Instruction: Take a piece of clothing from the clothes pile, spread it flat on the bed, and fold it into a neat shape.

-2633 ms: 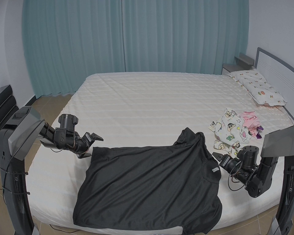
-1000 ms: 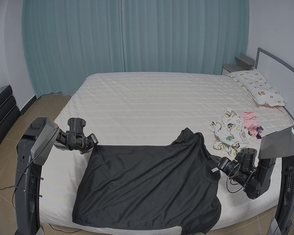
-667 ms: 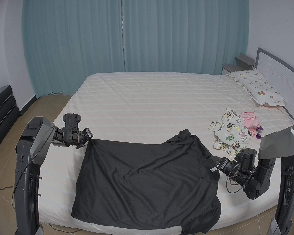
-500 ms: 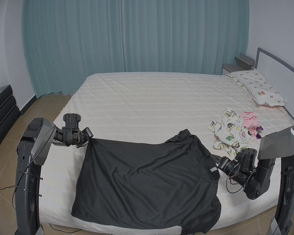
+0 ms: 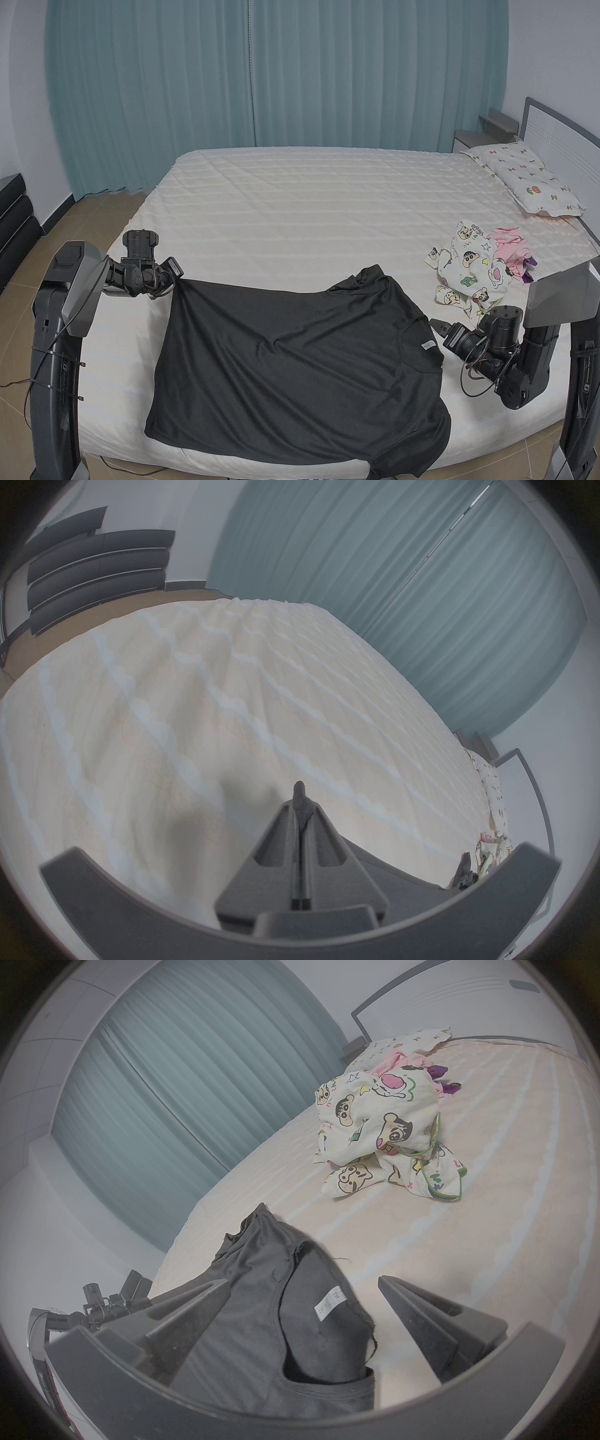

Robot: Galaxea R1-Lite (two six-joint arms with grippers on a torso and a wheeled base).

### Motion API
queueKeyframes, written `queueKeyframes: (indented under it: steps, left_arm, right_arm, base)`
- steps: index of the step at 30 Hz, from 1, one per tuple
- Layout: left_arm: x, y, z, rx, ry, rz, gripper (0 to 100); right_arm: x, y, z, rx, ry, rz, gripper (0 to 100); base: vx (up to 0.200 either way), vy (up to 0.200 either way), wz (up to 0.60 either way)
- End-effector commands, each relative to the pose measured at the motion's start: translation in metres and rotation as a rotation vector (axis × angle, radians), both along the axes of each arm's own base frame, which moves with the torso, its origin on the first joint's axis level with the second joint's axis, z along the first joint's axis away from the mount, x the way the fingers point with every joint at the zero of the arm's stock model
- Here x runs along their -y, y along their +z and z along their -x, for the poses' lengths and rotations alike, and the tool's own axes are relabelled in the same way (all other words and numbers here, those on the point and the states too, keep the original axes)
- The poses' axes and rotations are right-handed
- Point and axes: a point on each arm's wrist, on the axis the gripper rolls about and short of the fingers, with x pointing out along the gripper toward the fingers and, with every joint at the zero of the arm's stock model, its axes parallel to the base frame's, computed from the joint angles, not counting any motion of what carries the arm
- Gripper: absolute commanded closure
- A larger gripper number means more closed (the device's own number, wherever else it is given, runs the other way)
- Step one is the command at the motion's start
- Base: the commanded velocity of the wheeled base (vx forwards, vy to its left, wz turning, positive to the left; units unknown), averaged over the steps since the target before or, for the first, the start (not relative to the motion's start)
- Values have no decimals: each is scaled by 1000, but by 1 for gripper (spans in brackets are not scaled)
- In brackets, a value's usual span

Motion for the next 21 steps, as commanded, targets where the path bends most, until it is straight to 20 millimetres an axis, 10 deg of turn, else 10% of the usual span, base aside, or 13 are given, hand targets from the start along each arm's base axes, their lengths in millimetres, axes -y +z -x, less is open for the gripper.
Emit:
queueKeyframes:
  steps: [1,14,21]
  left_arm:
    - [-2,-4,0,-7,4,1,0]
    - [-6,12,9,-13,36,88,0]
    - [-3,49,69,-52,-92,191,0]
  right_arm:
    - [-1,-2,0,-6,3,-1,0]
    - [1,-7,6,-39,-1,4,0]
    - [8,-4,12,-37,-17,7,0]
  base:
    - [0,0,0]
    - [0,0,0]
    - [0,0,0]
